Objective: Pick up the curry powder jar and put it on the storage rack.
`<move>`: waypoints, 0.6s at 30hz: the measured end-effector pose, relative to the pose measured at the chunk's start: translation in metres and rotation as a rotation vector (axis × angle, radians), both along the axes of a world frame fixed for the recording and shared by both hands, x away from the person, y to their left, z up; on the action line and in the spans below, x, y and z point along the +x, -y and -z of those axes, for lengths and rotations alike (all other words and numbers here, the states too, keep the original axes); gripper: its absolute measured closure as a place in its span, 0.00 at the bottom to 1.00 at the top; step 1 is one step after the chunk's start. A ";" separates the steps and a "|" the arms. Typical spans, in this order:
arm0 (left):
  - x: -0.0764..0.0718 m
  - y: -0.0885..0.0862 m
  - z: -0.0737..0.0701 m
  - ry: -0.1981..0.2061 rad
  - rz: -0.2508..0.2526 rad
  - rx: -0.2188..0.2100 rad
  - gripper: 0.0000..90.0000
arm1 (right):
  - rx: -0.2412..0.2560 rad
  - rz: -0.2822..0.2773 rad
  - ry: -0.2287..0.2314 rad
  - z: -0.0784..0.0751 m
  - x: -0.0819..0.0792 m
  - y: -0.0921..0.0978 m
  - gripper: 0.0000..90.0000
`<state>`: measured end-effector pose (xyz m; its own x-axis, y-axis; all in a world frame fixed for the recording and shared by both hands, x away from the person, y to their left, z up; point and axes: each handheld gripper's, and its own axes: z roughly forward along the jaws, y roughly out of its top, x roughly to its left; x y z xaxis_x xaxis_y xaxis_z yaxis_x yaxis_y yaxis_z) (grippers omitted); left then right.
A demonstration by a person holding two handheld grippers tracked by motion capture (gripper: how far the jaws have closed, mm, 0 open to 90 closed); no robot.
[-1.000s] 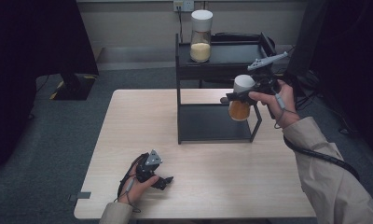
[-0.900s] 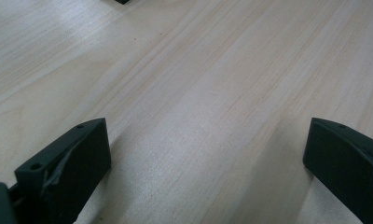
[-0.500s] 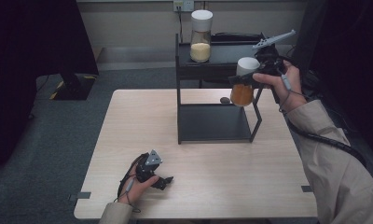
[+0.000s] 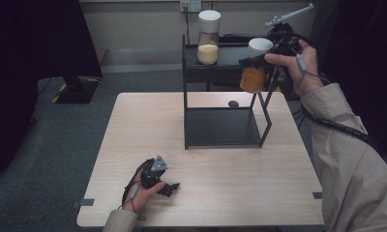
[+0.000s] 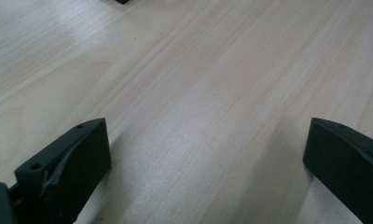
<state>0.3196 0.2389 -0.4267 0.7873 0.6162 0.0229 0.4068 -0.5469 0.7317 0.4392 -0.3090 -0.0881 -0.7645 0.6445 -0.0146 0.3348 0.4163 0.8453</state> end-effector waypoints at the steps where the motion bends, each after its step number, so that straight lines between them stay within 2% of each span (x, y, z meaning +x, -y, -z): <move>1: 0.000 0.000 0.000 0.000 0.000 0.000 0.00 | 0.000 0.002 0.000 -0.003 0.001 -0.001 0.40; 13: 0.000 0.000 0.000 0.000 0.000 0.000 0.00 | -0.022 0.024 0.008 -0.026 0.017 -0.017 0.40; 18: 0.000 0.000 0.000 -0.002 -0.001 -0.001 0.00 | -0.015 0.038 0.012 -0.035 0.025 -0.019 0.40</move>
